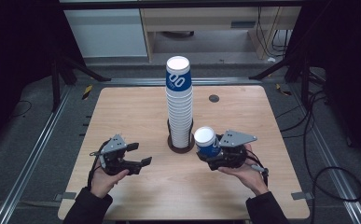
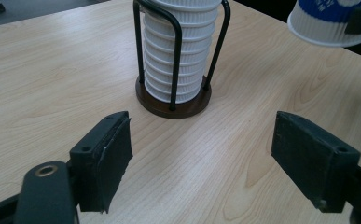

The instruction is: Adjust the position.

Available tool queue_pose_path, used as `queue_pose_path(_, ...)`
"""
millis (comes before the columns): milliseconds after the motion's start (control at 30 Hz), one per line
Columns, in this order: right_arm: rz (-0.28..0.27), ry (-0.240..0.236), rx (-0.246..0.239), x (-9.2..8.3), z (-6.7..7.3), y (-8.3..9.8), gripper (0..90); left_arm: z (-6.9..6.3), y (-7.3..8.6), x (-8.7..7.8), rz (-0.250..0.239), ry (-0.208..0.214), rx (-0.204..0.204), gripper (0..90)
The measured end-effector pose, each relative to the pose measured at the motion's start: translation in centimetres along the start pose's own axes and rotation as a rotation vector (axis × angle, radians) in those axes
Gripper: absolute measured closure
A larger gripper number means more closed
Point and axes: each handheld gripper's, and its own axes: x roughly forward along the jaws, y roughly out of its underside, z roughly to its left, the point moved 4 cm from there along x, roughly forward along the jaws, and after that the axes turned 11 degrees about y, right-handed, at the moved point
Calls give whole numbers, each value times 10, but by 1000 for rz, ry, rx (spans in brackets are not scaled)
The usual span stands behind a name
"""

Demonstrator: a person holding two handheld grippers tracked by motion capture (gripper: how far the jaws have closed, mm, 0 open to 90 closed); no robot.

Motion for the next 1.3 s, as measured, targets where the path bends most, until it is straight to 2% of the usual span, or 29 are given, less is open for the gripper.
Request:
queue_pose_path(367, 58, -148, -86, 15, 24, 10, 208, -12, -3, 4, 26, 54, 43, 193)
queue_pose_path(400, 58, -148, -86, 15, 24, 10, 208, -13, -3, 5, 32, 59, 48, 193)
queue_pose_path(633, 89, -244, -136, 26, 39, 11, 208, -21, -1, 13, 66, 116, 75, 186)
queue_pose_path(733, 94, -262, -139, 29, 42, 11, 208, -23, 0, 14, 72, 134, 82, 182)
queue_pose_path(1000, 134, -314, -190, 42, 54, 16, 208, -32, 1, 21, 103, 174, 109, 174)
queue_pose_path(1300, 171, -356, -249, 51, 68, 18, 208, -38, 2, 27, 126, 199, 129, 168)
